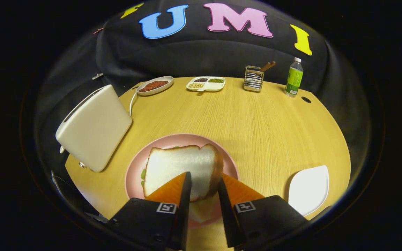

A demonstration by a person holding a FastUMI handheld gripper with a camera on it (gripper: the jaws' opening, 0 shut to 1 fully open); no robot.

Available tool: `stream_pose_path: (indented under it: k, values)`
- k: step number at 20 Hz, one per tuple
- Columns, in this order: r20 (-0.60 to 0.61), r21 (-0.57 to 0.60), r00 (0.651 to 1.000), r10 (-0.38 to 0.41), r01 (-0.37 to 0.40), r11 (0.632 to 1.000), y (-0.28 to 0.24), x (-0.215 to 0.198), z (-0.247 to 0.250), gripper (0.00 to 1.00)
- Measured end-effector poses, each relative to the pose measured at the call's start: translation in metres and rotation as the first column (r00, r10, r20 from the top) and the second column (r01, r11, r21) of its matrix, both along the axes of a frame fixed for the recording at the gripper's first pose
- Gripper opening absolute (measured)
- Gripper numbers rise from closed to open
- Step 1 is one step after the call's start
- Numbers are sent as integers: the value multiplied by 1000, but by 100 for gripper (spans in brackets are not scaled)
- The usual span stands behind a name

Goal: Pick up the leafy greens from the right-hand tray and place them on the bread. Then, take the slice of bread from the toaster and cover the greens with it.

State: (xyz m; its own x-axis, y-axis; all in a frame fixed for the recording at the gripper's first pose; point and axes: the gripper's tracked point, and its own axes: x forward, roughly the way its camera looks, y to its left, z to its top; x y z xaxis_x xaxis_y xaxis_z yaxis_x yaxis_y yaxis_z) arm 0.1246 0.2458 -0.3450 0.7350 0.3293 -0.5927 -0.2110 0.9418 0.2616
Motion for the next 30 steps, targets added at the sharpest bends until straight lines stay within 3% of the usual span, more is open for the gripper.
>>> stream_pose_path:
  k: [2, 3, 8, 13, 20, 30]
  values:
    - [35, -87, 999, 12, -9, 996, -9, 6, -1, 67]
    - [56, -123, 998, 28, -21, 992, -11, 7, 0, 81]
    - [149, -196, 987, 57, -27, 980, -25, 10, 18, 98]
    - [256, -180, 965, 50, -3, 984, -51, 7, 63, 98]
    - [490, -186, 870, 60, 38, 982, -95, -20, 178, 98]
    - [631, -91, 776, -3, 78, 993, -135, -88, 313, 98]
